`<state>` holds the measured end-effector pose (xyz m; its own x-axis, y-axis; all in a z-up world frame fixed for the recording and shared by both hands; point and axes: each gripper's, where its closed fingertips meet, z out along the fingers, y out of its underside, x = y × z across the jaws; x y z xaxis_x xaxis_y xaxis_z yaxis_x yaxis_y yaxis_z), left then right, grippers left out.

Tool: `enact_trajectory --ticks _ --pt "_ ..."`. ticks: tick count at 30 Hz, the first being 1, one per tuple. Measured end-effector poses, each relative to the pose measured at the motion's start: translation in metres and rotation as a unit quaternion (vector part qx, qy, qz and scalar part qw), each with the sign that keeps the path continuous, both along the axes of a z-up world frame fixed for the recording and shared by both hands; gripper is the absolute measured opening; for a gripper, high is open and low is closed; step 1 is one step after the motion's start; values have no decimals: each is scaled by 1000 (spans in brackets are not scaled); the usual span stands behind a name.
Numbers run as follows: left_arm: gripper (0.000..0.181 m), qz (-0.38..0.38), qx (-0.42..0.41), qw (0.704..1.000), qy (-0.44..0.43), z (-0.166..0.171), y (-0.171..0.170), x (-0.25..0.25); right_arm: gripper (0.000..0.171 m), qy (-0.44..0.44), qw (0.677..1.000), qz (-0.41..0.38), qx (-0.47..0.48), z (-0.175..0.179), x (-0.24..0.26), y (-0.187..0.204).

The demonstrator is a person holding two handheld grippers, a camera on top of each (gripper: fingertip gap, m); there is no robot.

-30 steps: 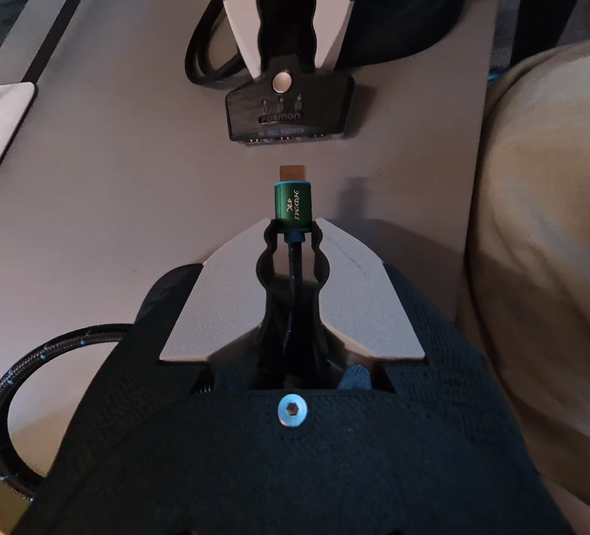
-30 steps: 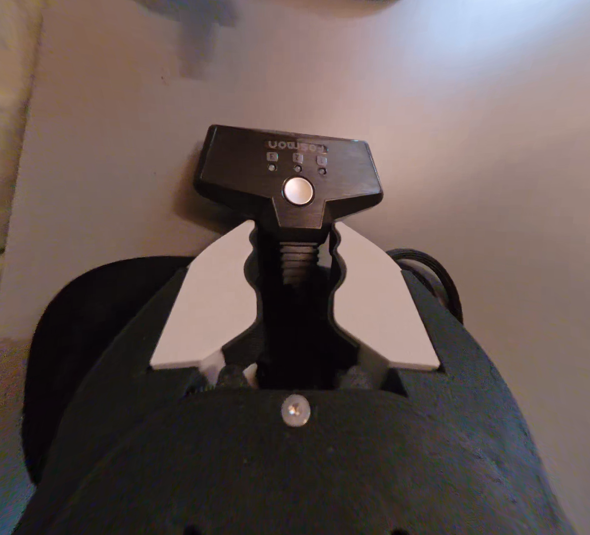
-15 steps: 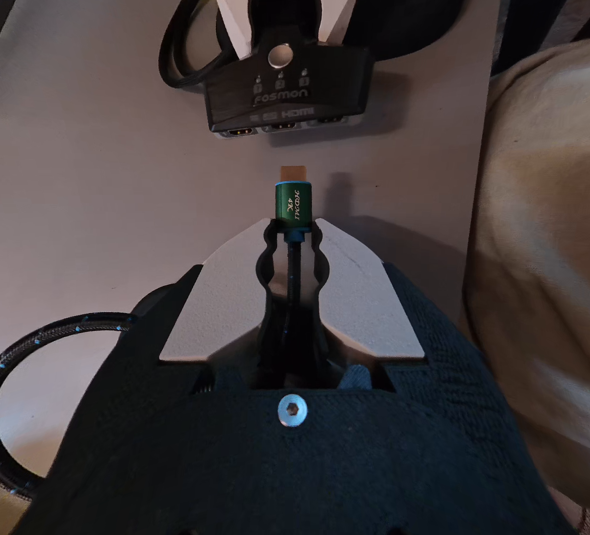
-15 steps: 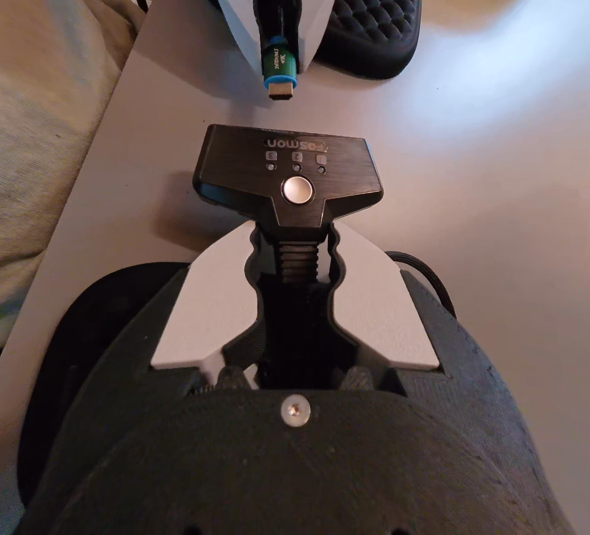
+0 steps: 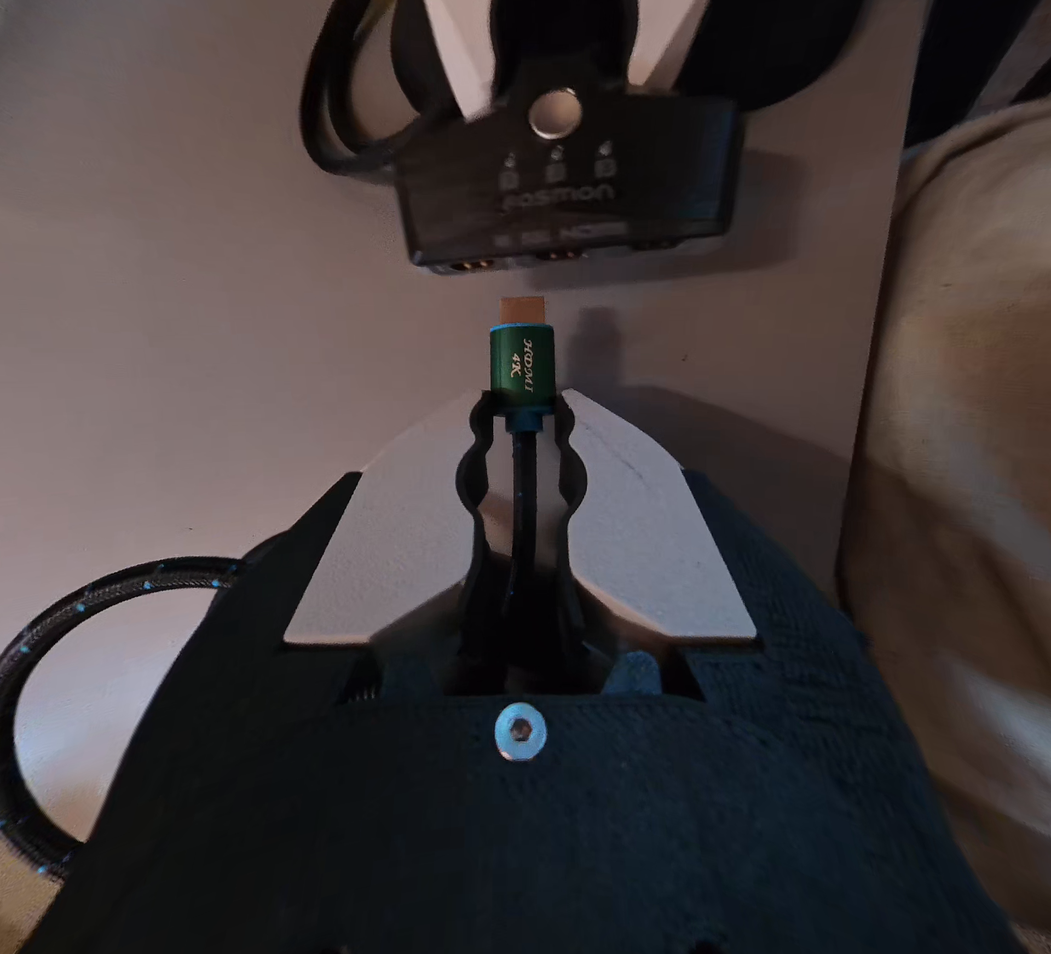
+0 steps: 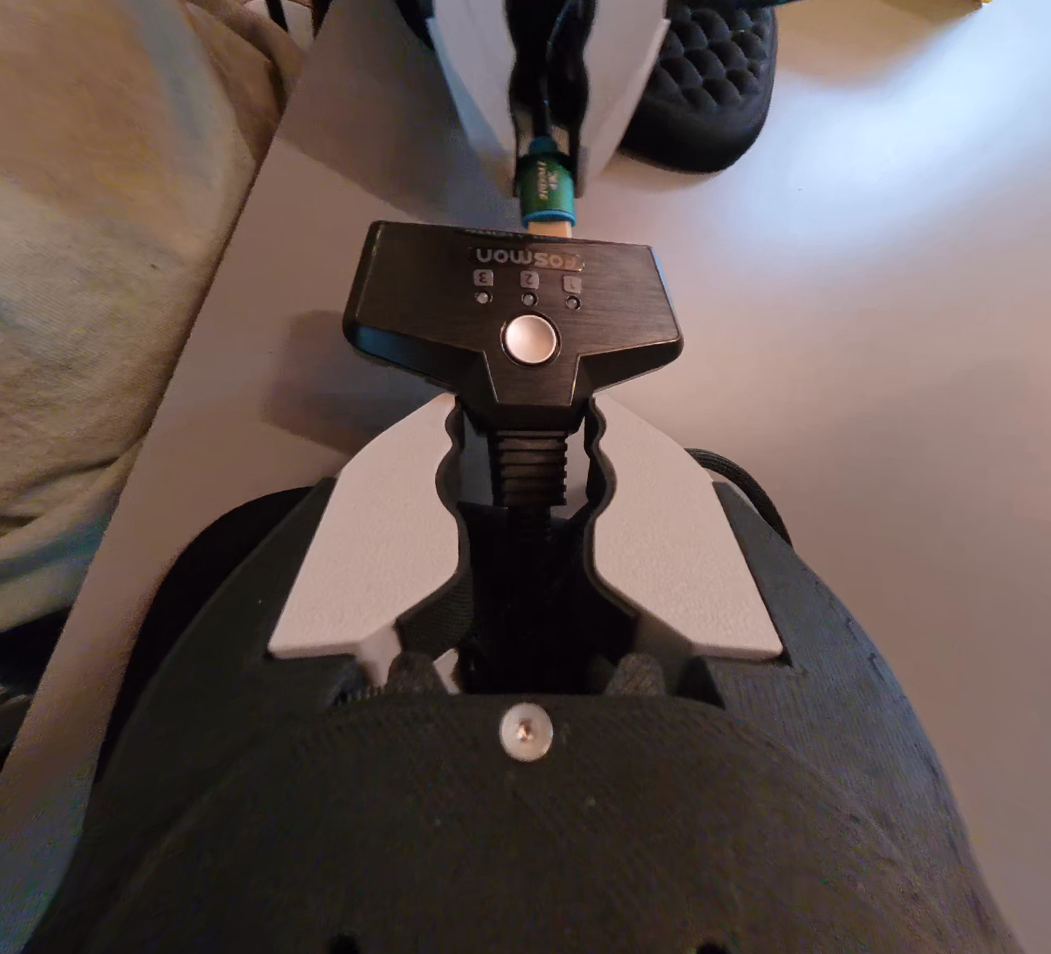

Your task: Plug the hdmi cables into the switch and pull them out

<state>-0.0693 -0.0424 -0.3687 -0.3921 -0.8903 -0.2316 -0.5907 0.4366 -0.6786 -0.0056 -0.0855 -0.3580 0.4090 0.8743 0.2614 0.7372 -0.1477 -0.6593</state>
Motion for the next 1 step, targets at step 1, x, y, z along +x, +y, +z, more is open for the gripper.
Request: enact_trajectory --ticks 1 --pt "20 1 -4 1000 -6 2 1 2 42 1 1000 7 -5 0 -2 -3"
